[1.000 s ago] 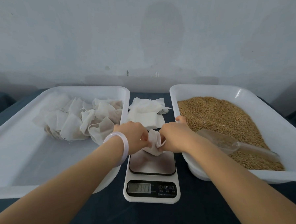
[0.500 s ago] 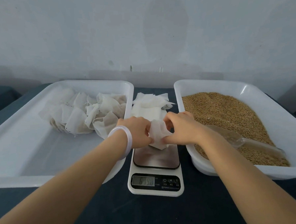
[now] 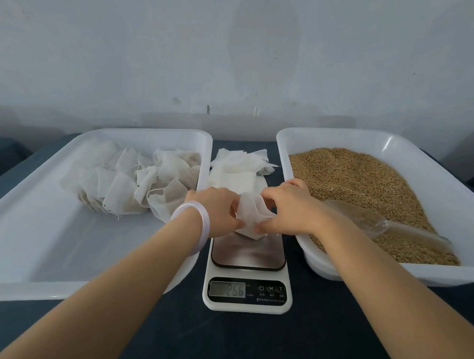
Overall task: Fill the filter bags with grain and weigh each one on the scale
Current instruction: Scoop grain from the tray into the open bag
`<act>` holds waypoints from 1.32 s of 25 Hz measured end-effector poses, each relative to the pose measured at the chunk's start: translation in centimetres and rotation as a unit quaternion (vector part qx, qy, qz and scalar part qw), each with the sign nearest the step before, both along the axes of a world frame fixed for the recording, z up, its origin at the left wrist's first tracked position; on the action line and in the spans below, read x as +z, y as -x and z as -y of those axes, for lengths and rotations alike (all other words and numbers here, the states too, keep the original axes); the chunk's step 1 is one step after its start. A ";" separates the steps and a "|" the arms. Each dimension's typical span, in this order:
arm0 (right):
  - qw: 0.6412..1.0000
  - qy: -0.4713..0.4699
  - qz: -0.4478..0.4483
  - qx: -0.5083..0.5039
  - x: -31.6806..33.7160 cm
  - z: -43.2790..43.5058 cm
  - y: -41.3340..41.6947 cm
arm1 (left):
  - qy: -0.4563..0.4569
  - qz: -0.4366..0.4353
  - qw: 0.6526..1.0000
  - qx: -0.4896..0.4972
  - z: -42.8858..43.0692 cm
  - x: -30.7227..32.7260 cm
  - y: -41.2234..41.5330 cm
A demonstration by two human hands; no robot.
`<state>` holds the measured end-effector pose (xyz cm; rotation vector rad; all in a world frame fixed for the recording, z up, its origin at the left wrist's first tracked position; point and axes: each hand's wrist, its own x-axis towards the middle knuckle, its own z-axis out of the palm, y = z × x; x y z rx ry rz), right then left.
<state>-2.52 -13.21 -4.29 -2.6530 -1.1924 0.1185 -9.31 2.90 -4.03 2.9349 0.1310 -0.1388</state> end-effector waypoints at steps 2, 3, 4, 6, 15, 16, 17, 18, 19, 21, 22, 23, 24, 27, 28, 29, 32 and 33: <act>1.000 -0.003 -0.001 -0.002 0.0 0.0 -0.1 | 0.007 0.005 1.000 0.001 0.0 0.0 0.1; 1.000 -0.005 -0.001 -0.003 -0.1 0.0 -0.2 | 0.008 0.008 1.000 0.000 0.0 0.0 0.1; 1.000 -0.004 0.000 -0.004 -0.1 0.0 -0.2 | 0.009 0.010 1.000 0.000 0.0 0.0 0.1; 1.000 0.000 0.006 -0.002 -0.2 0.0 -0.3 | 0.011 0.013 1.000 0.002 0.0 0.0 0.1; 1.000 -0.004 -0.007 -0.006 0.1 0.0 0.0 | 0.010 0.014 1.000 0.005 0.1 -0.1 0.0; 1.000 -0.003 -0.009 -0.007 0.0 0.1 -0.1 | 0.010 0.014 1.000 0.005 0.1 -0.2 -0.1; 1.000 -0.002 -0.010 -0.005 0.0 0.1 -0.1 | 0.008 0.012 1.000 0.005 0.0 -0.2 -0.1; 1.000 -0.002 -0.009 -0.001 -0.1 0.1 -0.1 | 0.006 0.013 1.000 0.007 0.0 -0.2 -0.1; 1.000 -0.001 -0.009 0.002 -0.1 0.0 -0.1 | 0.006 0.015 1.000 0.010 -0.1 -0.2 -0.1; 0.999 -0.016 -0.026 -0.010 -0.1 0.0 0.0 | 0.013 0.032 0.999 0.013 -0.2 -0.3 -0.1; 0.998 -0.042 -0.041 -0.020 0.0 0.0 0.0 | 0.026 0.044 0.999 0.015 -0.3 -0.2 0.0; 0.995 -0.080 -0.057 -0.030 0.2 0.2 0.0 | 0.049 0.060 0.997 0.015 -0.2 0.0 0.1; 0.988 -0.130 -0.076 -0.034 0.4 0.5 -0.1 | 0.078 0.080 0.994 0.011 -0.1 0.1 0.1; 0.945 -0.305 -0.118 -0.004 1.8 0.2 0.8 | 0.174 0.154 0.973 -0.012 -0.7 1.4 0.8; 0.932 -0.341 -0.121 0.006 2.2 -0.2 1.2 | 0.217 0.178 0.960 -0.005 -0.9 2.0 1.2; 0.921 -0.366 -0.130 0.012 2.4 -0.7 1.6 | 0.256 0.185 0.949 0.010 -1.1 2.5 1.7; 0.905 -0.391 -0.162 0.030 2.6 -2.4 2.9 | 0.279 0.167 0.944 0.052 -2.0 3.4 3.0; 0.909 -0.385 -0.158 0.034 2.4 -3.0 3.3 | 0.234 0.159 0.958 0.054 -2.4 3.4 3.3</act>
